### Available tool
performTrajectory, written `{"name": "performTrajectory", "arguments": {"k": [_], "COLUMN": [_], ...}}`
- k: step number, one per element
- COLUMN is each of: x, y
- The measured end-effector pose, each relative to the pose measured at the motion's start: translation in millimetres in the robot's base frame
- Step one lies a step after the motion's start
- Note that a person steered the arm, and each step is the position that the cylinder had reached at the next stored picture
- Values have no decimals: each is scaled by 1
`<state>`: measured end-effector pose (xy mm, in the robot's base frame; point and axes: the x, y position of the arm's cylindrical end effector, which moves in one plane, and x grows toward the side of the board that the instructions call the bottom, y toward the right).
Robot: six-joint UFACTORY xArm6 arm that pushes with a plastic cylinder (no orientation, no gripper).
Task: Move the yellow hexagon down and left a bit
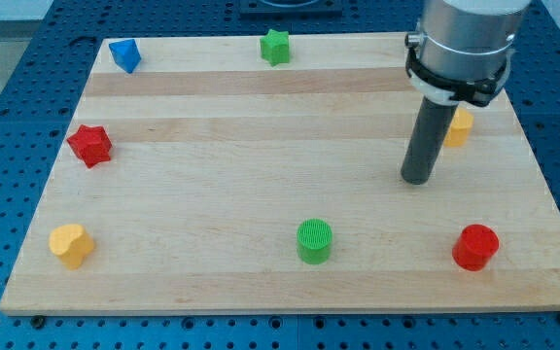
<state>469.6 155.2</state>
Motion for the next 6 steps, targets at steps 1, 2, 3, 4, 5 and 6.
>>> {"name": "performTrajectory", "arguments": {"k": [1, 2, 3, 4, 5, 6], "x": [0, -13, -57, -85, -89, -72], "y": [65, 129, 147, 125, 63, -17]}}
